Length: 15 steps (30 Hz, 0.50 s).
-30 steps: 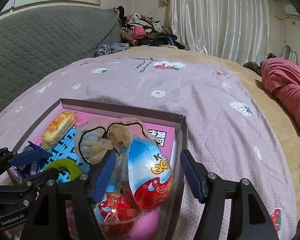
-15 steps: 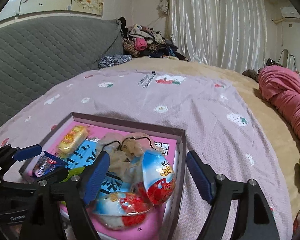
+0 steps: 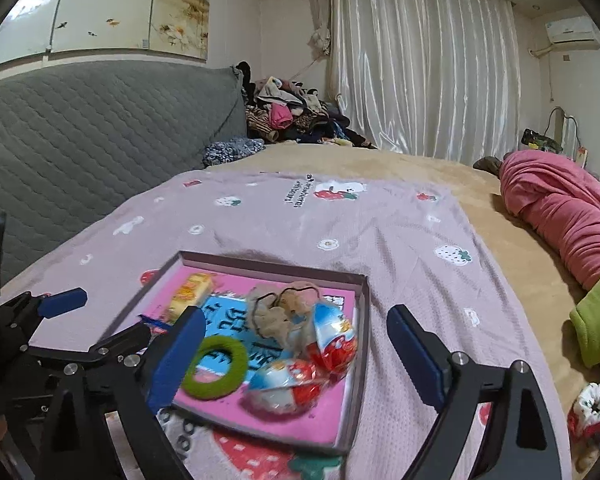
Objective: Organize objects
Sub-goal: 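Pull both tools back from the tray toward the yellow cake and walnut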
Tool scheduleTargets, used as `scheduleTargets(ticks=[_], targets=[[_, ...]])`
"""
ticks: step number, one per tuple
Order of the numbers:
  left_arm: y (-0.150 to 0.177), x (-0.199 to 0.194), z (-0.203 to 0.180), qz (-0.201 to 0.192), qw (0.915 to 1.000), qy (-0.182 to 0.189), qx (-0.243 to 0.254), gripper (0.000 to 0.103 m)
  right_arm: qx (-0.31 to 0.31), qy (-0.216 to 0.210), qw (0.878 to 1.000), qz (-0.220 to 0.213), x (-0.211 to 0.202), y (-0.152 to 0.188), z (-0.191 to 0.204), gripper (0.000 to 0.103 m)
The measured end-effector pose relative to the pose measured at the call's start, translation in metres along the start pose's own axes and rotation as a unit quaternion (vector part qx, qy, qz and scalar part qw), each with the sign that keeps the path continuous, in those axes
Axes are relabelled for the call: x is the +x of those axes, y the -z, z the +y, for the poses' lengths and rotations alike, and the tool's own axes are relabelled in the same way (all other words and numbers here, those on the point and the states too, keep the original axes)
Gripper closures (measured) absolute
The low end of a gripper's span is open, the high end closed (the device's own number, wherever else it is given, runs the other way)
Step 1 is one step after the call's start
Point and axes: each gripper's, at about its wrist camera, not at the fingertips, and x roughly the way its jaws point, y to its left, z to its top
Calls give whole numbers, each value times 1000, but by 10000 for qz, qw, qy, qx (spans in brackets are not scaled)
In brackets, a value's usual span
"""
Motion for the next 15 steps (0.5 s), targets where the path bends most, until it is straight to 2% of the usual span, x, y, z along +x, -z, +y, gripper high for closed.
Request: scheduleTargets(ticks=[5,15], targets=[[2,-27,8,12,10000,-4,-23,1,-70,28,10000,50,-23,-2,13,9],[-7,-109,29,-307,9994,-128,51,1,-398,100,9991,-71,-84,-13,54,6]])
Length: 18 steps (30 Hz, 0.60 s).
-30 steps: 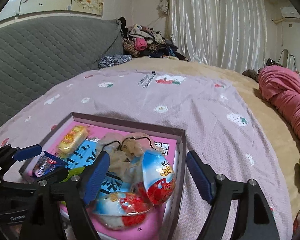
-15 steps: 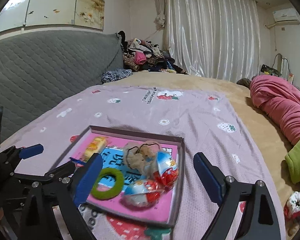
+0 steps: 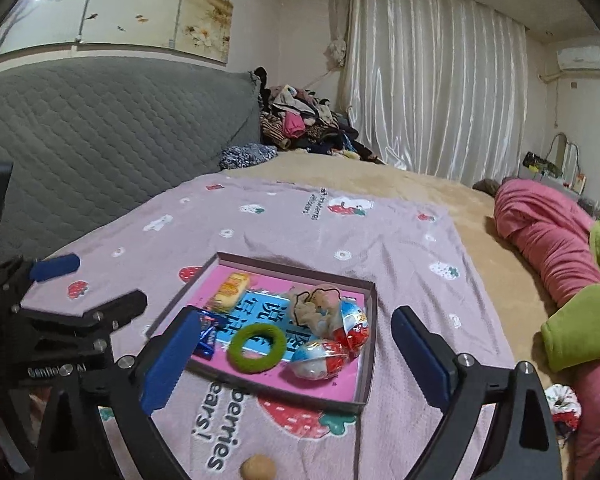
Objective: Organize objects
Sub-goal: 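Pull both tools back from the tray toward the yellow cake and walnut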
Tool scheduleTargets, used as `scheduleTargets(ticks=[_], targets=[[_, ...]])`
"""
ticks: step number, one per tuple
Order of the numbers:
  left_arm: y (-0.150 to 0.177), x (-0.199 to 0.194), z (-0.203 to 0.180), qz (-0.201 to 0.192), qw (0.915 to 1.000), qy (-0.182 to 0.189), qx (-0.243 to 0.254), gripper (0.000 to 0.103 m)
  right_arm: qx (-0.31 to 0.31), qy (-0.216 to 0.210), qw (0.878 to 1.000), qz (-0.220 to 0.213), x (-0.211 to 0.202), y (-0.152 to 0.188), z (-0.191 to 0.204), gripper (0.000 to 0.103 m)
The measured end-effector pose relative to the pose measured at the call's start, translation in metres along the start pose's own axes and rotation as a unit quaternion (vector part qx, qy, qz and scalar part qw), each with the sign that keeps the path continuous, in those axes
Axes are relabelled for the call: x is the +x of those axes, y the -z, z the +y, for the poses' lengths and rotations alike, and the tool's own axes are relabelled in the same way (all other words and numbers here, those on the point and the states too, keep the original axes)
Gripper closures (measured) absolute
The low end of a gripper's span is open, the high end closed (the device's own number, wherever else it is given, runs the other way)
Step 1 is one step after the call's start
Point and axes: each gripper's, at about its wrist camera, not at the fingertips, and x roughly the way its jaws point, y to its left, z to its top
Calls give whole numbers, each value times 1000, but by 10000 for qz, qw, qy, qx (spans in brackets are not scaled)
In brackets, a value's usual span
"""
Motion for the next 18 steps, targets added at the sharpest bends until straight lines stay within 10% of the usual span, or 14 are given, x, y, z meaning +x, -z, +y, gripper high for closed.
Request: scheduleTargets(ticks=[18], targets=[[32,-77,27,86,9998,-124,124,1,-107,81,9999,-78,-80,11,34,6]])
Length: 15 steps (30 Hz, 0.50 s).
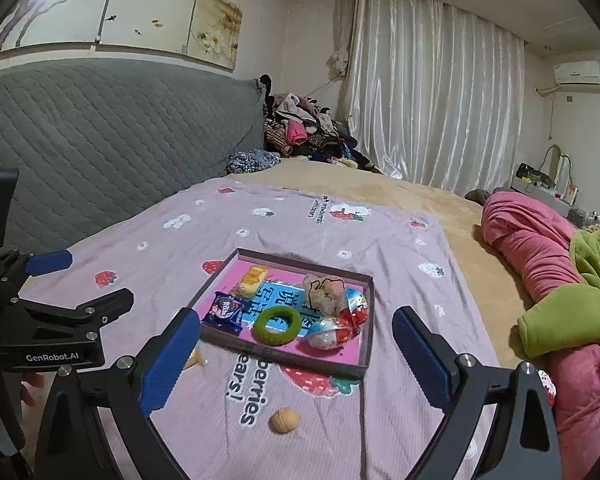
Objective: Organize objects
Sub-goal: 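Pull both tools back from the tray toward the yellow cake and walnut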
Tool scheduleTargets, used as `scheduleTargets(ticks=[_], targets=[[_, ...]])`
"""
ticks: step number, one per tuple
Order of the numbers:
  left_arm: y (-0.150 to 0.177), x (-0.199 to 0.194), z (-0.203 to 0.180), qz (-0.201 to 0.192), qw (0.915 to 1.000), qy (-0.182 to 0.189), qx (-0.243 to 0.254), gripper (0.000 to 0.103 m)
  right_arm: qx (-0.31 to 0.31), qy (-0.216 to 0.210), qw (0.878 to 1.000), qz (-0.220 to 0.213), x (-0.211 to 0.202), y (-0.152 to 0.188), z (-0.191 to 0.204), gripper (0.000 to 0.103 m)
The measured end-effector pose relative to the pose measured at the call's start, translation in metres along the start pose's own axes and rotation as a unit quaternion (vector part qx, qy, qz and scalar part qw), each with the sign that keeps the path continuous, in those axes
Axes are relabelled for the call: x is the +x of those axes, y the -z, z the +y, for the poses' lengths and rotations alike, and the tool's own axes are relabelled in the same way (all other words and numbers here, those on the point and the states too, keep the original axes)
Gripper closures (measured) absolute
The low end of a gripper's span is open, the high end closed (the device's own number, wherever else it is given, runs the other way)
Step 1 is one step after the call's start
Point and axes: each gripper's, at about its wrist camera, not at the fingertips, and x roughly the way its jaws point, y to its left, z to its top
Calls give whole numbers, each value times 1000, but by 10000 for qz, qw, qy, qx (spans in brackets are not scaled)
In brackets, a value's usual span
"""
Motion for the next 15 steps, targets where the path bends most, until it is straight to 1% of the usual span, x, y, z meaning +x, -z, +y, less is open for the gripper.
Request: scheduleTargets(ticks=[6,15], targets=[[12,-12,1,46,10000,44,35,1,33,20,10000,84,-8,7,6,6],[39,0,1,377,9991,73,179,1,99,58,9992,373,-2,29,11,5]])
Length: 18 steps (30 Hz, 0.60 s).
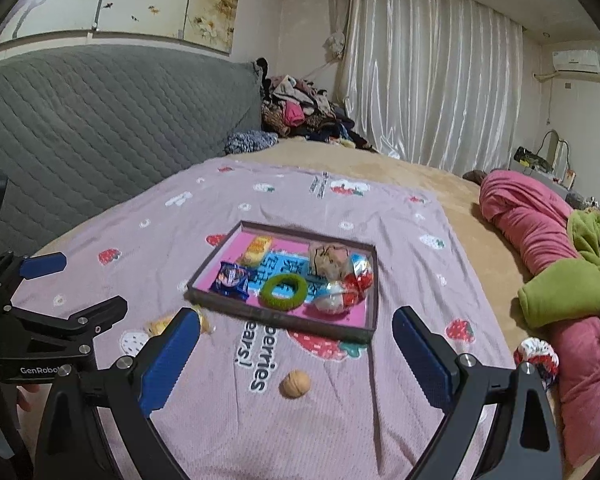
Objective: Organize objects
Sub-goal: 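Pull both tools back from the tray toward the yellow cake and walnut, then close left tool on yellow cake packet while right tool closes on walnut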
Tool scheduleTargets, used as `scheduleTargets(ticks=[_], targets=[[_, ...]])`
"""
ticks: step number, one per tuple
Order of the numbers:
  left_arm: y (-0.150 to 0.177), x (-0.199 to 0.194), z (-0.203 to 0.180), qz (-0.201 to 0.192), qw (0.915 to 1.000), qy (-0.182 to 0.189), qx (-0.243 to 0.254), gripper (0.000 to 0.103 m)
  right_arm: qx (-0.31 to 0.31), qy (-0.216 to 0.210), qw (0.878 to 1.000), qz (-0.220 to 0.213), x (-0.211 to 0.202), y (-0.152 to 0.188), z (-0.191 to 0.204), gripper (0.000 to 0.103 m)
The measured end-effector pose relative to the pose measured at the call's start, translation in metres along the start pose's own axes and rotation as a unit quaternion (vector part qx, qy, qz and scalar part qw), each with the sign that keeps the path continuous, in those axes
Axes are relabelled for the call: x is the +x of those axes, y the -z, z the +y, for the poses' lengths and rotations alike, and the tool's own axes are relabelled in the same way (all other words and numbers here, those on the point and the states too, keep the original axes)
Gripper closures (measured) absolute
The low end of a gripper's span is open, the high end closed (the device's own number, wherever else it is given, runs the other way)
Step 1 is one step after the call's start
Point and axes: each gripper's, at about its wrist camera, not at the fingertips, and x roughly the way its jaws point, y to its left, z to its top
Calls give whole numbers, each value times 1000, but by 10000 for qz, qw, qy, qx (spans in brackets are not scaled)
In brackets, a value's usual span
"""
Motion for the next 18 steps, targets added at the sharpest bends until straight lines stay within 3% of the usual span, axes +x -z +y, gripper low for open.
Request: scheduleTargets(ticks=[18], targets=[[49,92,7,954,9954,62,-15,1,166,9,9948,1007,85,62,-1,5]])
